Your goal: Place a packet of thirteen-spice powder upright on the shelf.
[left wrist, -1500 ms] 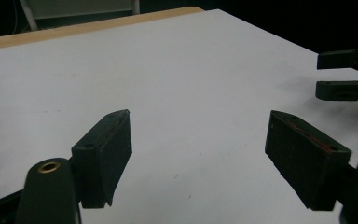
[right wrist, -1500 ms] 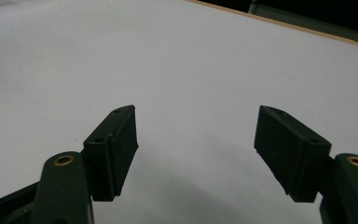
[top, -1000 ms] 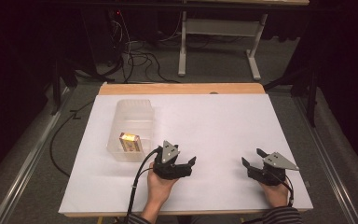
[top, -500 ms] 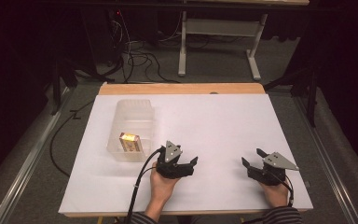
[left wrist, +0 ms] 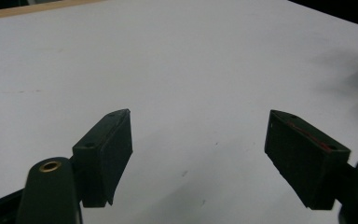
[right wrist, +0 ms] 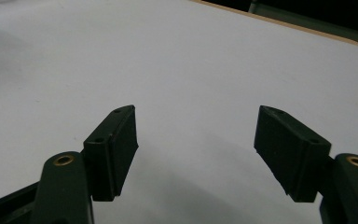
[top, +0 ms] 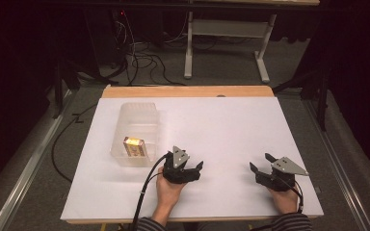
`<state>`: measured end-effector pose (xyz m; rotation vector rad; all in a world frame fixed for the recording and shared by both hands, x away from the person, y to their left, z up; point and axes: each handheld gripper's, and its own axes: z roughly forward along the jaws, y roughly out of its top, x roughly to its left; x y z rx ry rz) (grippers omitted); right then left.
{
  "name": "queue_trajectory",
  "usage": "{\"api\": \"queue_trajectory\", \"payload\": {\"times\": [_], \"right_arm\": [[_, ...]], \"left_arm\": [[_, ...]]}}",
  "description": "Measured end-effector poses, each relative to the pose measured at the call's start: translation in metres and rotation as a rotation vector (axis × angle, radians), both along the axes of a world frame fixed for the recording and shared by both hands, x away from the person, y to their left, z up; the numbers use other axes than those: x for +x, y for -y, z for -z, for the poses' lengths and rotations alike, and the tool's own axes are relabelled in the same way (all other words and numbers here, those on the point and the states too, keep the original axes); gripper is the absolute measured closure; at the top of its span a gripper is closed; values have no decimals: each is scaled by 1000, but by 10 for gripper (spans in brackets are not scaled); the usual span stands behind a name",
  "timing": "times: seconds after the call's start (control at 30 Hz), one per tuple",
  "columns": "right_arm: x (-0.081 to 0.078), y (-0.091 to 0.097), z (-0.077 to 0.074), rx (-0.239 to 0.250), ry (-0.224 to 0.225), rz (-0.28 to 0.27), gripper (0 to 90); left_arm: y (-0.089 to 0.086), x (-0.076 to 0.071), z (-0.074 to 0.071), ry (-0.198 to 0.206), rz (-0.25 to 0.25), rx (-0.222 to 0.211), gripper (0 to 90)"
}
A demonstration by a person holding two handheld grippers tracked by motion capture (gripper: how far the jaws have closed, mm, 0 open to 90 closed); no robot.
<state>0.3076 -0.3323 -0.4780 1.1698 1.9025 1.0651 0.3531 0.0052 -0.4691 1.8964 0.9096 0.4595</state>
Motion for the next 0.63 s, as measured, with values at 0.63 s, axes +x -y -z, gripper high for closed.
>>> {"api": "queue_trajectory", "payload": {"times": [0.63], "right_arm": [[1, -1, 0, -11, -6, 2, 307]], "left_arm": [[2, -1, 12, 50, -24, 28, 234]]}}
